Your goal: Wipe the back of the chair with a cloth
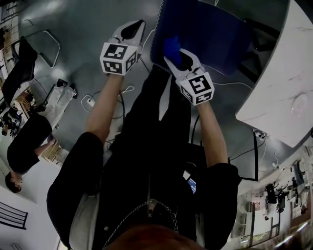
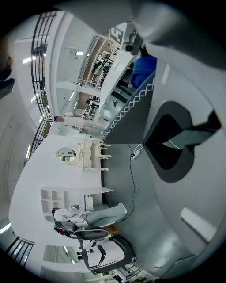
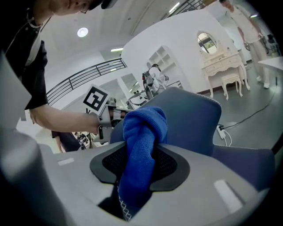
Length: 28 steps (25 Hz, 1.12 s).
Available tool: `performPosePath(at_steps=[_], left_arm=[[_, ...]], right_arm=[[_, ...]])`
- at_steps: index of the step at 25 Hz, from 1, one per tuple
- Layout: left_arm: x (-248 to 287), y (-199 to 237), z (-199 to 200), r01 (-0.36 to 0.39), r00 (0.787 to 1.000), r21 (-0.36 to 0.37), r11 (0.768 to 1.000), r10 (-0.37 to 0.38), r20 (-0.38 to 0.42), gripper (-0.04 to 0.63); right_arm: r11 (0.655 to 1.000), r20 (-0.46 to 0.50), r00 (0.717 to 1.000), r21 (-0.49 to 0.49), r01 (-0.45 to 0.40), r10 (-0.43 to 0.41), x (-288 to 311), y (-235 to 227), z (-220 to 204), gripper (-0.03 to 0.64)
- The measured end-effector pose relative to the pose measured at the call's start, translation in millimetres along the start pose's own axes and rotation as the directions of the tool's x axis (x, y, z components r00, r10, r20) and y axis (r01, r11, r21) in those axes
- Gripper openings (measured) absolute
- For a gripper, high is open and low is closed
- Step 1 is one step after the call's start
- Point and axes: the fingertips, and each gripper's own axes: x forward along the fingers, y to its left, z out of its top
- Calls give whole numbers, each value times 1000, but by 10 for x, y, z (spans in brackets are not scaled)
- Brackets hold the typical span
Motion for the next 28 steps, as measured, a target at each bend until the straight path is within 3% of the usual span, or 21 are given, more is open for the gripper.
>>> performPosePath(at_steps=[7, 11, 16, 20, 28], left_arm=[[43, 76, -51, -22, 1000, -19, 1000, 22, -9, 9], [49, 144, -42, -18, 1000, -16, 1000, 18, -18, 9], [130, 183, 0, -20, 1000, -11, 1000, 20, -23, 9], [193, 245, 45, -17, 1000, -5, 1000, 17, -25, 9], [374, 307, 180, -5, 1000, 4, 1000, 5, -16, 9]], right_arm=[[998, -75, 995, -7, -69, 69, -162, 238, -356, 150], [998, -49, 997, -7, -59, 59, -143, 180, -216, 152], [1000, 51, 999, 22, 14, -16, -133, -320, 233, 152], [994, 90, 991, -42, 100, -96, 56, -756, 601, 152], [965, 172, 951, -2, 262, -258, 400, -1639, 1141, 152]])
